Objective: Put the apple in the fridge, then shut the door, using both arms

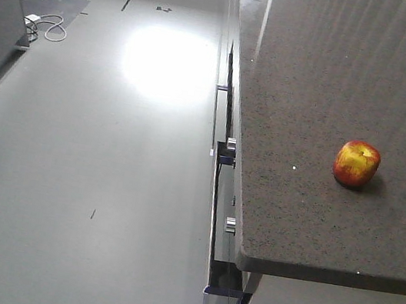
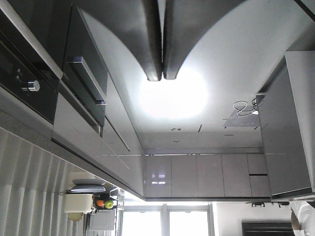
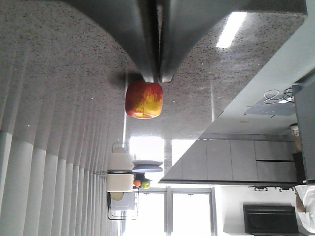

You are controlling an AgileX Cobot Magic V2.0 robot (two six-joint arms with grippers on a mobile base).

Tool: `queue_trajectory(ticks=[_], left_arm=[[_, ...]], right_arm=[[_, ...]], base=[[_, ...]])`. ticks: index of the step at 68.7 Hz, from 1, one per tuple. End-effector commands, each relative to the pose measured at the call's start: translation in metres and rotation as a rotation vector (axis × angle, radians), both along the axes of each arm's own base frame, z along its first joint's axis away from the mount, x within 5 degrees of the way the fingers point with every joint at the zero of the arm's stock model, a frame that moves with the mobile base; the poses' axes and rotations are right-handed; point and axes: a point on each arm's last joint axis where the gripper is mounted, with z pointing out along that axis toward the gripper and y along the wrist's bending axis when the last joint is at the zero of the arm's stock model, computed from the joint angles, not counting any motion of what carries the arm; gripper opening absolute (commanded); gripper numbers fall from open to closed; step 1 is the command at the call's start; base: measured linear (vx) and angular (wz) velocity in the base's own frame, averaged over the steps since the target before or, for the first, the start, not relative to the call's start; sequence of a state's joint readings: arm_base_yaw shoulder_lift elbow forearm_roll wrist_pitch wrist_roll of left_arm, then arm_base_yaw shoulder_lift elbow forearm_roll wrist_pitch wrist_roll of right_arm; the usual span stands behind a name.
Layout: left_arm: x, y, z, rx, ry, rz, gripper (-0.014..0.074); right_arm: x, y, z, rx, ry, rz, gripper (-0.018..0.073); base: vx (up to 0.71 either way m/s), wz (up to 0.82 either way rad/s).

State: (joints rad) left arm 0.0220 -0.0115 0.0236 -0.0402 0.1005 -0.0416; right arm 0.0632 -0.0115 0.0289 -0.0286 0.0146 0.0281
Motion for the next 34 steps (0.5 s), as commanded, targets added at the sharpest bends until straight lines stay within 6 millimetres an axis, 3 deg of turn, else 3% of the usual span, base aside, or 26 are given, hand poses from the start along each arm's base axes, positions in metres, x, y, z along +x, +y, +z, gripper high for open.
queue_trajectory(ticks=[1,34], left_arm=[[-0.0021,0.0002,0.0138,-0.014,-0.112,0.001,-0.0006],[-0.0021,0.0002,0.0138,-0.014,-0.112,0.001,-0.0006]], right_arm=[[-0.0017,-0.0002,0.0087,-0.011,-0.089,-0.005,-0.0003],[-0.0018,-0.0004,0.0096,0.038,-0.096,-0.003,-0.0003]], base=[[0.0,0.0],[0.0,0.0]])
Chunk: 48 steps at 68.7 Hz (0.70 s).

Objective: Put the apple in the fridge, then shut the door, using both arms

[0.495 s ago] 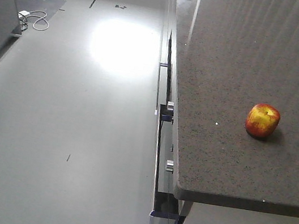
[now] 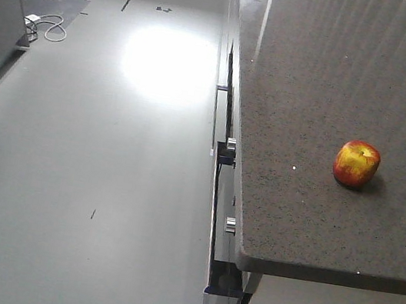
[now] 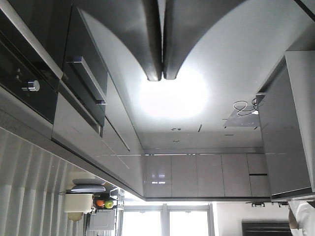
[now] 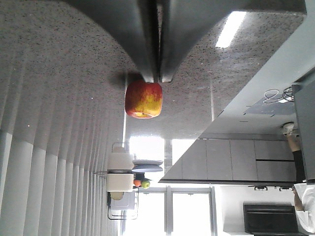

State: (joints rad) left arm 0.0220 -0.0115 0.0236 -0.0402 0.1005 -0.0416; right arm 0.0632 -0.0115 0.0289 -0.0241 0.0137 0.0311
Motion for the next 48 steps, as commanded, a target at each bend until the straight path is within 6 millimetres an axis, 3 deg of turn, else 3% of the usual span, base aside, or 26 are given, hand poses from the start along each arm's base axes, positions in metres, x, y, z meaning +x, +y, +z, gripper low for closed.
queue_trajectory(ticks=[1,10,22,37,48], left_arm=[[-0.002,0.0,0.014,-0.014,-0.112,0.001,-0.0006],[-0.002,0.0,0.014,-0.014,-0.112,0.001,-0.0006],[-0.002,0.0,0.014,-0.014,-0.112,0.001,-0.0006],[-0.002,0.0,0.014,-0.014,-0.112,0.001,-0.0006],[-0.002,0.0,0.014,-0.014,-0.112,0.001,-0.0006]], right_arm=[[-0.002,0.0,0.01,0.031,-0.099,-0.003,-0.0003],[-0.003,-0.001,0.021,0.103,-0.111,0.0,-0.0003],[0.003,0.0,0.059,0.096,-0.023,0.006,-0.0003],[0.032,0.003,0.102,0.033,0.268,0.002,0.0023],[0.065,0.005,0.115,0.018,0.486,0.0,0.0155]], base=[[0.0,0.0],[0.0,0.0],[0.0,0.0],[0.0,0.0],[0.0,0.0]])
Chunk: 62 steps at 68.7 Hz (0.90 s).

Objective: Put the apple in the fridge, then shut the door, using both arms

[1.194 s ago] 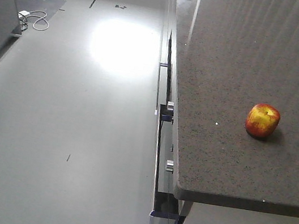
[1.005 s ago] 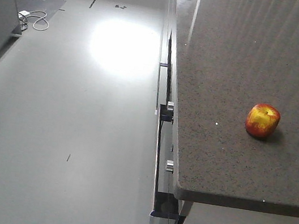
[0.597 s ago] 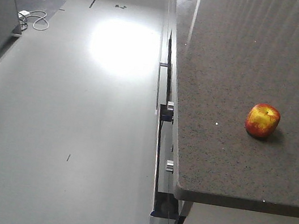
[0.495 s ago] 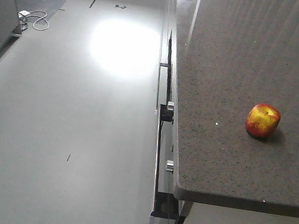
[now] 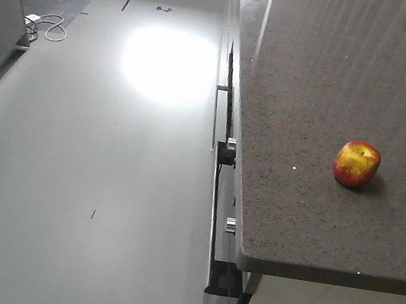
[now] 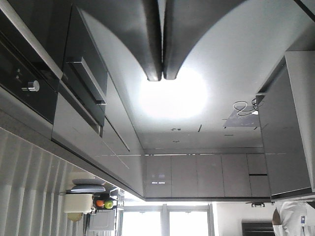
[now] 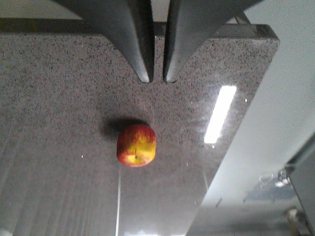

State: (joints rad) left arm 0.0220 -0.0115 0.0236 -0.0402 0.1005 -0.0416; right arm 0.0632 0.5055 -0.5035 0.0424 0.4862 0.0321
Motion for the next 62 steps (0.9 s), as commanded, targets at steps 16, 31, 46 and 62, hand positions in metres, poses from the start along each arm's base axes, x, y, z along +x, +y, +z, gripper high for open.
queue_trajectory(ticks=[16,31,46,62], left_arm=[[-0.002,0.0,0.014,-0.014,-0.112,0.001,-0.0006],[-0.002,0.0,0.014,-0.014,-0.112,0.001,-0.0006],[-0.002,0.0,0.014,-0.014,-0.112,0.001,-0.0006],[-0.002,0.0,0.014,-0.014,-0.112,0.001,-0.0006]], right_arm=[[0.07,0.002,0.022,-0.053,0.173,-0.006,0.0484],[0.118,0.004,0.022,-0.057,0.3,-0.006,0.0643],[0.171,0.007,0.021,-0.06,0.348,-0.005,0.0642],[0.224,0.005,0.015,-0.081,0.424,-0.061,0.0634]], base=[[0.0,0.0],[0.0,0.0],[0.0,0.0],[0.0,0.0]])
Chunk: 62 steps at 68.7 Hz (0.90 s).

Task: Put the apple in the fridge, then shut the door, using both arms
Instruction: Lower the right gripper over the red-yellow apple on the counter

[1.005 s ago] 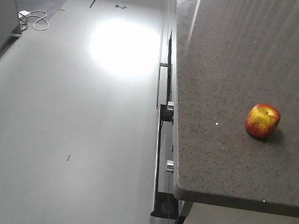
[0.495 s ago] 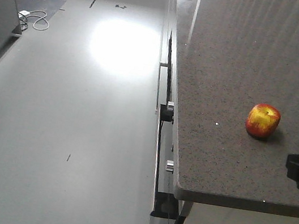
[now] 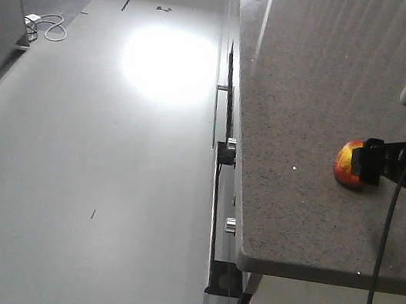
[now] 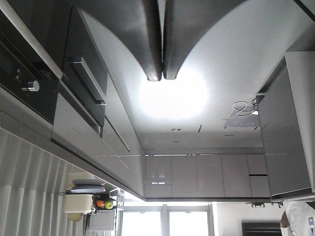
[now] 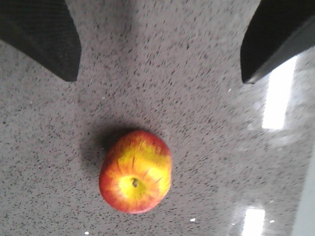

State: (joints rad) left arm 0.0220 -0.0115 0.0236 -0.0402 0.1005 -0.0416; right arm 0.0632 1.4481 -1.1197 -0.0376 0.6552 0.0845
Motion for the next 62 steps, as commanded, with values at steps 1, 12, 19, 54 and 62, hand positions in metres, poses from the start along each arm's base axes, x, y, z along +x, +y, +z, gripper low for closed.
queue_trajectory(ticks=[1,12,19,54,62], left_arm=[[-0.002,0.0,0.014,-0.014,-0.112,0.001,-0.0006],[-0.002,0.0,0.014,-0.014,-0.112,0.001,-0.0006],[-0.002,0.0,0.014,-0.014,-0.112,0.001,-0.0006],[-0.002,0.0,0.014,-0.014,-0.112,0.001,-0.0006],[-0.002,0.0,0.014,-0.014,-0.112,0.001,-0.0006]], right_arm=[[0.021,-0.004,0.017,-0.022,-0.064,-0.034,0.0633],[0.051,-0.004,0.008,-0.029,-0.003,-0.065,0.0629],[0.069,-0.004,0.003,-0.027,0.008,-0.07,0.0627],[0.131,-0.003,-0.032,-0.08,0.103,-0.072,0.0608],[0.136,-0.005,-0.04,-0.102,0.127,-0.071,0.059]], base=[[0.0,0.0],[0.0,0.0],[0.0,0.0],[0.0,0.0],[0.0,0.0]])
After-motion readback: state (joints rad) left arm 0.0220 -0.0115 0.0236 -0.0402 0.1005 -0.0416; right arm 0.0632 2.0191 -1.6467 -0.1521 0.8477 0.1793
